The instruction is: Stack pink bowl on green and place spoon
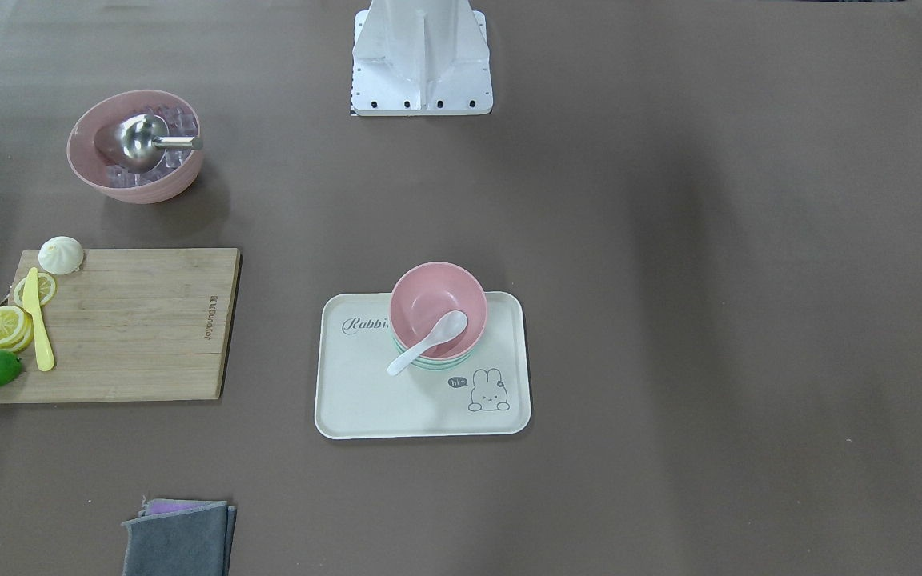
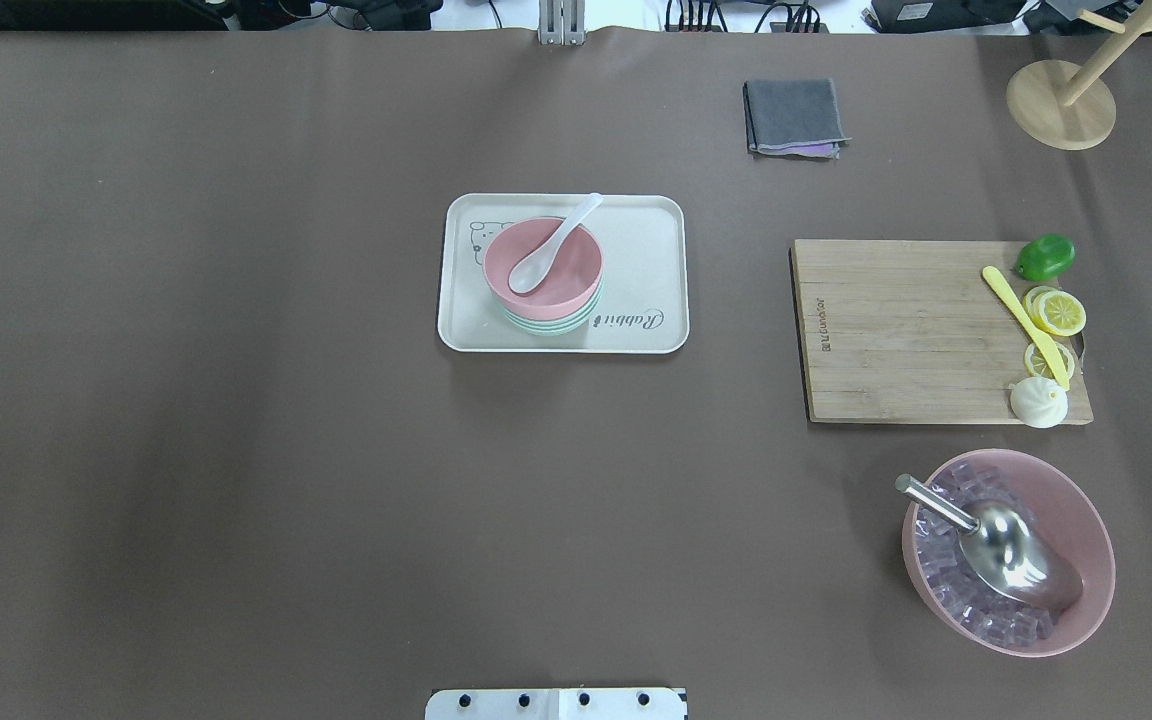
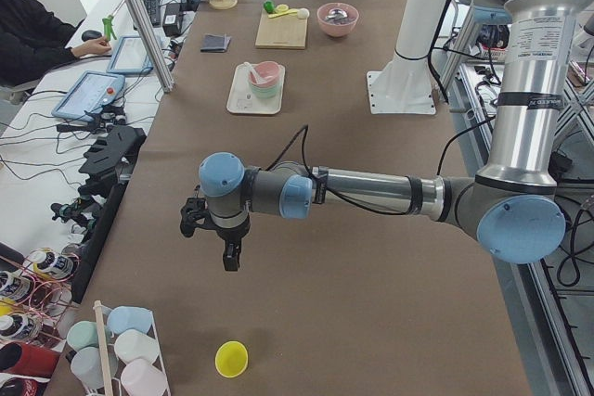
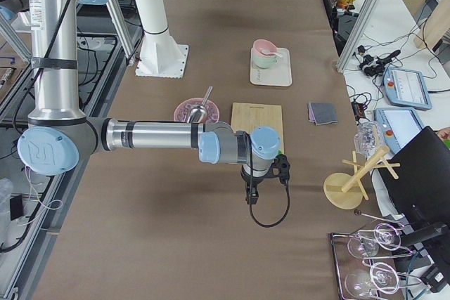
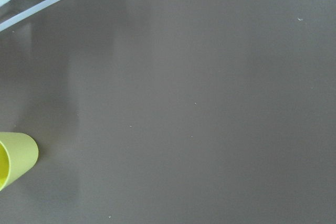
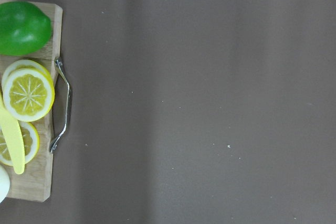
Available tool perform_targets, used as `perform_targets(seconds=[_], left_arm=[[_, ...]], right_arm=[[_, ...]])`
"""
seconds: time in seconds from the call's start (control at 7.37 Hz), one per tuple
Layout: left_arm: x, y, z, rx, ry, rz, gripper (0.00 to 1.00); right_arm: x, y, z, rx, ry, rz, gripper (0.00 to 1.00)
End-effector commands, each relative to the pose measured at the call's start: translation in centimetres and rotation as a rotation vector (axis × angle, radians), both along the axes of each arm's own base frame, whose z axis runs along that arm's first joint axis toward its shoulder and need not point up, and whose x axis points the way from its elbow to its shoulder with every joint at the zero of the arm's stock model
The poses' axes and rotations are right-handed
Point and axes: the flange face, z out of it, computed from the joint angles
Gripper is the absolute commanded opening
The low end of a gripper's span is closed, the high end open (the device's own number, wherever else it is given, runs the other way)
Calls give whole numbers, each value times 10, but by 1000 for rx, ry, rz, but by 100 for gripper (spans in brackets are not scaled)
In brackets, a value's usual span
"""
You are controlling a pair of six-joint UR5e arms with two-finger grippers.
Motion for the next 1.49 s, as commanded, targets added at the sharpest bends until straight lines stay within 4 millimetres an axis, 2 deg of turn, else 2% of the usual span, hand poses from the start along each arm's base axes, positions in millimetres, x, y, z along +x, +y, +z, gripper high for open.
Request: perform_targets(seconds=[0.0,1.36], left_arm=[[0,3,5,-5,-5,3,98],[0,3,3,6,-3,4,98]], right_arm=[[1,0,-1,2,0,2,100],[4,-7,-13,25,-17,11,100]])
